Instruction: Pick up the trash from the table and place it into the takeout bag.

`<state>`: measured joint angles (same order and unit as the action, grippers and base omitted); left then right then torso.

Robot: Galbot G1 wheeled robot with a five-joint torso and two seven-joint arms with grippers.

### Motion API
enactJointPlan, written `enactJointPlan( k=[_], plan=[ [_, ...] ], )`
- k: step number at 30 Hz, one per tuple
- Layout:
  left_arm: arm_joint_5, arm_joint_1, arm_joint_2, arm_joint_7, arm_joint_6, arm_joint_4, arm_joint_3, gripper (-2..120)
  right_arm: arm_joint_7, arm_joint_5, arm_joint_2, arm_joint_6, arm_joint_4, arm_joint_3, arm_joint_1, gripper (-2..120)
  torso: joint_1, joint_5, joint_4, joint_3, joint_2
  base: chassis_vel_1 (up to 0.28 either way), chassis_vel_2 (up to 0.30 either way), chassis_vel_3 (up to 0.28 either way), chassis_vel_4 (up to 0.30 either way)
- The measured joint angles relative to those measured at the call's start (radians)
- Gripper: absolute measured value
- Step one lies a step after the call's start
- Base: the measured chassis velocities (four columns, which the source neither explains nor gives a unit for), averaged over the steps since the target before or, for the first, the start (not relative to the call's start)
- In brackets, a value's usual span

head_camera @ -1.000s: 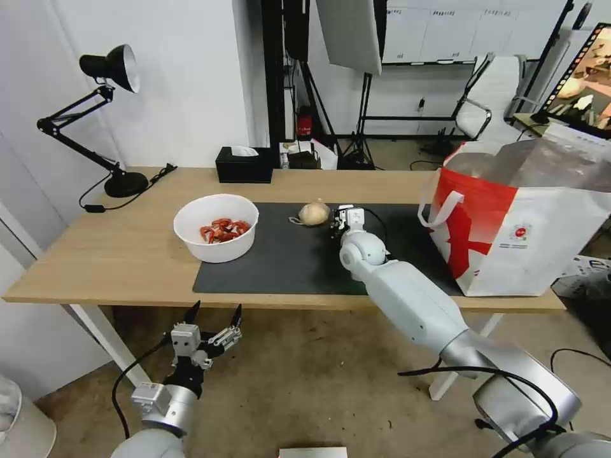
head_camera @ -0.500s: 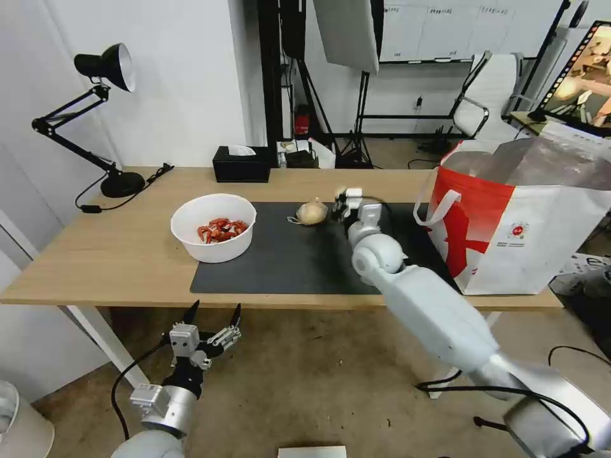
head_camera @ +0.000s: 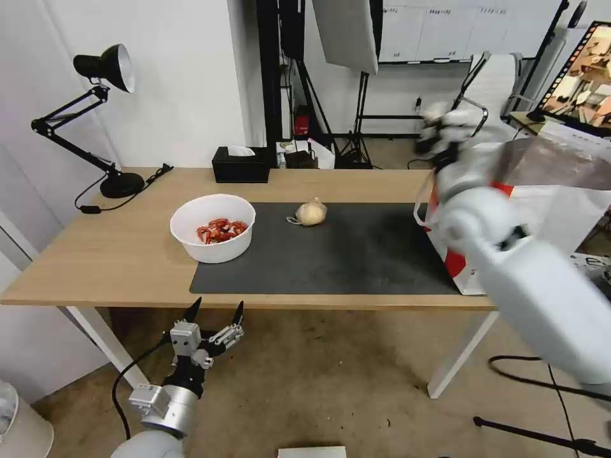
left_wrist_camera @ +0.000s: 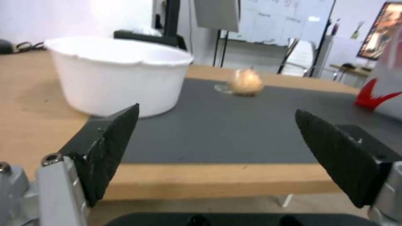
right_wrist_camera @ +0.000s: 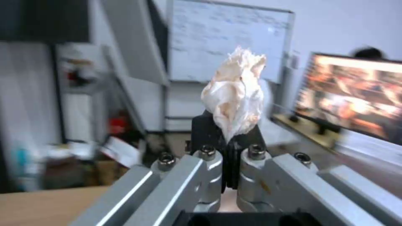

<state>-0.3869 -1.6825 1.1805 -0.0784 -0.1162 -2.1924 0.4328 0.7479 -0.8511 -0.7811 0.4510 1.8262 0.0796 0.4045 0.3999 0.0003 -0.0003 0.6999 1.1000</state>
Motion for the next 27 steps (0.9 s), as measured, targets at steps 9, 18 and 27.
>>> enactJointPlan(
  k=[9,18,27],
  plan=[
    [-0.008,-0.010,-0.004,0.002,0.002,-0.023,-0.002,100,0.152,-0.154,0.023,0.121,0.001,0.054,0.051,6,0.000,-0.0001,0.0003,0.000,0.000,0.000,0.000,0.000,0.000],
    [-0.024,-0.009,-0.005,0.002,0.005,-0.023,-0.003,100,0.151,-0.164,0.032,0.136,0.007,0.058,0.065,36,0.000,-0.0003,0.0003,0.000,0.000,0.000,0.000,0.000,0.000],
    [-0.028,-0.002,-0.004,0.002,0.007,-0.023,-0.005,100,0.143,-0.165,0.037,0.136,0.015,0.053,0.070,68,0.000,-0.0003,0.0003,0.000,0.000,0.000,0.000,0.000,0.000]
  ],
)
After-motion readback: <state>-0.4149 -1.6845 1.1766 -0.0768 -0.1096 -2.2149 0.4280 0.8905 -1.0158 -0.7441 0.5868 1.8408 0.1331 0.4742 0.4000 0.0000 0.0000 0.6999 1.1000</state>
